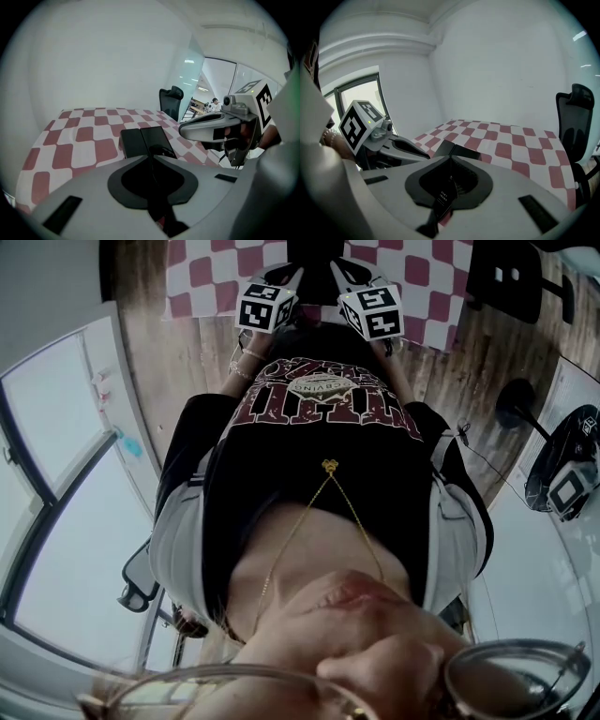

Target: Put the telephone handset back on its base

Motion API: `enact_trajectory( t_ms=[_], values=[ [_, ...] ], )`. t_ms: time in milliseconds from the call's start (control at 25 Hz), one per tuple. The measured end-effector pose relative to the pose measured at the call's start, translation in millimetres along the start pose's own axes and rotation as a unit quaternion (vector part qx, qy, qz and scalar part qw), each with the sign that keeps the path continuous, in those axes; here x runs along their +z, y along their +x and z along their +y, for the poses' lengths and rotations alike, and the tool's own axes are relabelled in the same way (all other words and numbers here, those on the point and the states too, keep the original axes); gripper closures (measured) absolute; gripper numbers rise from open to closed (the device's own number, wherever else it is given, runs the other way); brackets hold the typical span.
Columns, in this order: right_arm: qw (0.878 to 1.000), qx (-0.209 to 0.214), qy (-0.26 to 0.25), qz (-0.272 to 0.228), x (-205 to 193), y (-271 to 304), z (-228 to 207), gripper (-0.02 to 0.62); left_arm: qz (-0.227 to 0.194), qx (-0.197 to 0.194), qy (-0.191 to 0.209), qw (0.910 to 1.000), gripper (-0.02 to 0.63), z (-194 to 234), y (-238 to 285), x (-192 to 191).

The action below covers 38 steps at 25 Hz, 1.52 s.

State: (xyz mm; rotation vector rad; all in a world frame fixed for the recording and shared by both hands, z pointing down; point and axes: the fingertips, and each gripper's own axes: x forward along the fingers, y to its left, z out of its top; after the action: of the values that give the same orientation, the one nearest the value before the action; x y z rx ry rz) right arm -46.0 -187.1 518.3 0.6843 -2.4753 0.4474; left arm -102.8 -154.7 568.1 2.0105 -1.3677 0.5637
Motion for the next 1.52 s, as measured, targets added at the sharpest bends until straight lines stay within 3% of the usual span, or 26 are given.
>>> enact_trajectory(
  t_ms=[640, 1520],
  values=[
    [1.000, 0.012, 0.003, -0.013, 10.1, 0.3, 2.4, 0.573, -0.043, -0.042, 0.013, 0.9981, 0.595, -29.0, 0.1, 36.5],
    [0.996, 0.003, -0.011, -0.092, 85.5, -16.3, -0.2, 0.574, -0.144, -0.029, 0.034, 0.9885, 0.595, -25.0, -31.0, 121.4]
  ],
)
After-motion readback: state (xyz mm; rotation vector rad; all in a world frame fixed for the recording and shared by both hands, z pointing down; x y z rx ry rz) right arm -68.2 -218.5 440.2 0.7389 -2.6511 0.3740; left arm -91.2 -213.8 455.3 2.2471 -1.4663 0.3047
